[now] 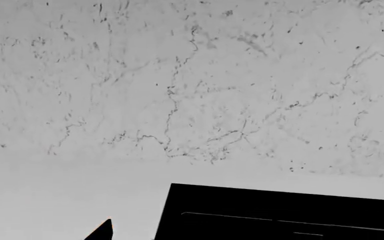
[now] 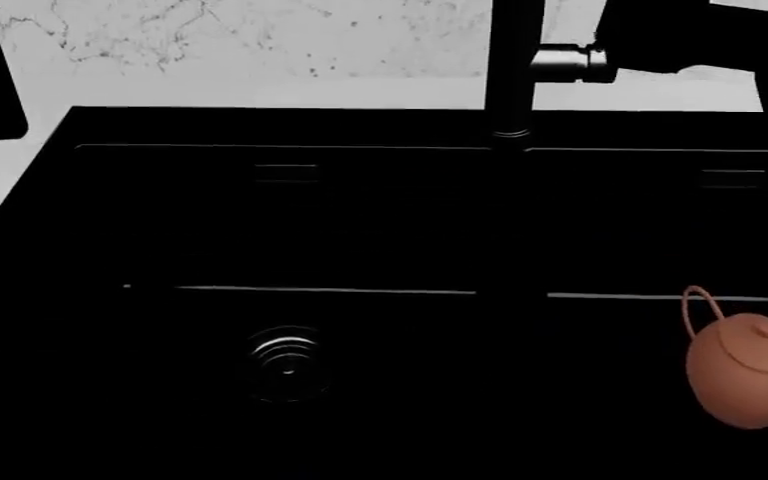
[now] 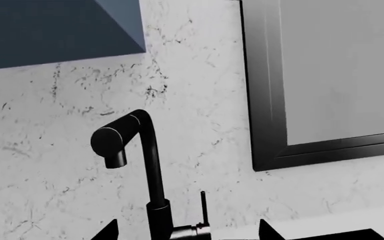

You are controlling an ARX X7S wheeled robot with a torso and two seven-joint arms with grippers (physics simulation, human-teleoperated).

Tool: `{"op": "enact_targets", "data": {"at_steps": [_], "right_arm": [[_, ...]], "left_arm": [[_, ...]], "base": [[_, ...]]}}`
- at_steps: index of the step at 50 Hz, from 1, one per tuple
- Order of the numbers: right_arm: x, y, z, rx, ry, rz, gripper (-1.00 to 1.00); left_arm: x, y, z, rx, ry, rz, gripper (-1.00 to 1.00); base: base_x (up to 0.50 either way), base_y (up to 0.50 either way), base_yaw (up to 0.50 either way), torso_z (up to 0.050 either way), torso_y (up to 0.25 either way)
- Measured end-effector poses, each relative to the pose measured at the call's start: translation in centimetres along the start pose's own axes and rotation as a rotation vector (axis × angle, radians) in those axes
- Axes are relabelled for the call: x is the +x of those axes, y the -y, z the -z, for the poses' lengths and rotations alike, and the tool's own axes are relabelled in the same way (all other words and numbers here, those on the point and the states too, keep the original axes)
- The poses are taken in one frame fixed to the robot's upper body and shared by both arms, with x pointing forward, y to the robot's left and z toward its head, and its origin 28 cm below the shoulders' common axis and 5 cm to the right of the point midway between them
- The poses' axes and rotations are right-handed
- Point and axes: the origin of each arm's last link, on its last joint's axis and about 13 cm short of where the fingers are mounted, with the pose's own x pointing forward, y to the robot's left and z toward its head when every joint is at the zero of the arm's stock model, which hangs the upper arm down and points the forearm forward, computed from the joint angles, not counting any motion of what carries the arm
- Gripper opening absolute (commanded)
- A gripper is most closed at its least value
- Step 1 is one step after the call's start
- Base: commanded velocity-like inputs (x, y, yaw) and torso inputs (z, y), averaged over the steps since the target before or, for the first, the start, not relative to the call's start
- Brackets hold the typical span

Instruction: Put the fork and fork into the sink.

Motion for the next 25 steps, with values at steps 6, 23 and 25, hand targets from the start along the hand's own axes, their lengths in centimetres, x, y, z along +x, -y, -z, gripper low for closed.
{"op": "enact_targets", "data": {"at_steps": [6, 23, 25], "right_arm": [[-0.06, 0.06, 0.11, 0.007, -0.004, 0.005, 1.0], [-0.3, 0.35, 0.32, 0.018, -0.014, 0.023, 1.0], [-0.33, 0.37, 0.36, 0.02, -0.014, 0.024, 1.0]], "left_arm": [[0.01, 0.02, 0.02, 0.001, -0.003, -0.001, 1.0], [-0.11, -0.04, 0.15, -0.001, -0.01, -0.008, 1.0], [-0.15, -0.06, 0.16, -0.005, -0.012, -0.009, 1.0]], "base": [[0.3, 0.06, 0.0, 0.0, 0.002], [0.0, 0.0, 0.0, 0.0, 0.0], [0.0, 0.0, 0.0, 0.0, 0.0]]}}
